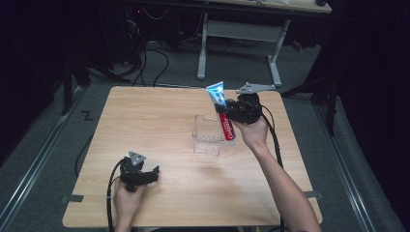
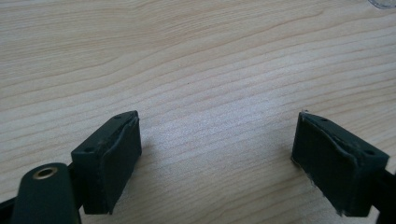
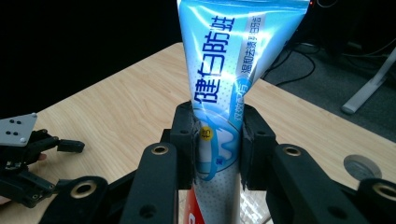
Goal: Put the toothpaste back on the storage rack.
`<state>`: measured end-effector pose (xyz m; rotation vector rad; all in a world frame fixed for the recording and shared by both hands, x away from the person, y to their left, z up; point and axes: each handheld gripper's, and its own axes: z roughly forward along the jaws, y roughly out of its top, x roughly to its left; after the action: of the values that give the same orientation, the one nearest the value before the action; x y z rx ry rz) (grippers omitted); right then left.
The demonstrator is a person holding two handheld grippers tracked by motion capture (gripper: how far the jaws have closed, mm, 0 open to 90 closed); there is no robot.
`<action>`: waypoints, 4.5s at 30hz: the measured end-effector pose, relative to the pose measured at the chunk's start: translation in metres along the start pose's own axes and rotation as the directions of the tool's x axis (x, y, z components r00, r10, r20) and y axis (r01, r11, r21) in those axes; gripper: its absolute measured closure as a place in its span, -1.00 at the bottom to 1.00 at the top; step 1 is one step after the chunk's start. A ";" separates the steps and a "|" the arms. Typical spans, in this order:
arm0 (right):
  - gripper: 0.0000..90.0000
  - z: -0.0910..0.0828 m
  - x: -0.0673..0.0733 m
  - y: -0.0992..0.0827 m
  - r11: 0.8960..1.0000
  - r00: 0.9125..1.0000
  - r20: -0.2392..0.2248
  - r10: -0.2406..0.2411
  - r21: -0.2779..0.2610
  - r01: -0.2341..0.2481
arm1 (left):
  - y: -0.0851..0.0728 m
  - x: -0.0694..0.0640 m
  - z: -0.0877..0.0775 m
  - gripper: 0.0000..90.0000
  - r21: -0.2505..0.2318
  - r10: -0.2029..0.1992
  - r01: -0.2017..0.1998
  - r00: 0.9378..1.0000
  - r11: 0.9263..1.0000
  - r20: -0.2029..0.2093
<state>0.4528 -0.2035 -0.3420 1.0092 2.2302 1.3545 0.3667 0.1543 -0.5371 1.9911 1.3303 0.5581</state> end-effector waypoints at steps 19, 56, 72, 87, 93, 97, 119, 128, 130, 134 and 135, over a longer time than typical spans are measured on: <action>0.57 0.011 0.000 0.007 1.000 1.000 0.014 0.003 -0.016 -0.003 | 0.000 0.000 0.000 -0.64 0.001 0.001 -0.001 1.000 1.000 0.000; 0.56 0.049 0.002 0.002 0.999 0.998 0.052 0.019 0.034 -0.021 | 0.000 0.000 0.000 -0.64 0.001 0.002 -0.002 1.000 1.000 0.000; 0.56 0.058 0.004 -0.009 0.998 0.999 0.052 0.005 0.067 -0.009 | 0.000 0.000 0.000 -0.65 0.001 0.001 -0.001 1.000 1.000 0.000; 0.56 0.062 0.004 -0.017 0.996 0.999 0.049 0.000 0.092 -0.005 | 0.000 0.000 0.000 -0.64 0.001 0.001 -0.001 1.000 1.000 0.000; 0.56 0.065 0.006 -0.019 0.994 0.998 0.057 -0.016 0.109 0.009 | 0.000 0.000 0.000 -0.64 0.000 -0.001 0.001 1.000 1.000 -0.001; 0.56 0.066 0.006 -0.022 0.994 0.998 0.058 -0.011 0.114 0.004 | 0.000 0.000 0.000 -0.64 -0.001 -0.002 0.002 1.000 1.000 -0.001; 0.55 0.073 0.005 -0.035 0.987 0.998 0.058 -0.026 0.162 0.017 | 0.000 0.000 0.000 -0.65 -0.001 -0.001 0.001 1.000 1.000 -0.001; 0.55 0.078 0.008 -0.039 0.983 0.998 0.052 -0.041 0.182 0.031 | 0.000 0.000 0.000 -0.65 0.001 0.000 0.000 1.000 1.000 0.001; 0.55 0.079 0.009 -0.039 0.982 0.998 0.051 -0.043 0.185 0.032 | 0.000 0.000 0.000 -0.64 0.002 0.001 -0.001 1.000 1.000 0.000; 0.54 0.083 0.011 -0.041 0.980 0.998 0.041 -0.046 0.196 0.037 | 0.000 0.000 0.000 -0.64 0.000 0.000 0.000 1.000 1.000 0.000; 0.54 0.084 0.011 -0.042 0.979 0.998 0.041 -0.049 0.198 0.040 | 0.000 0.000 0.000 -0.64 0.000 -0.001 0.001 1.000 1.000 0.000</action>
<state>0.4795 -0.1552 -0.4182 1.0374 2.3739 1.0972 0.3667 0.1542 -0.5371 1.9906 1.3306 0.5577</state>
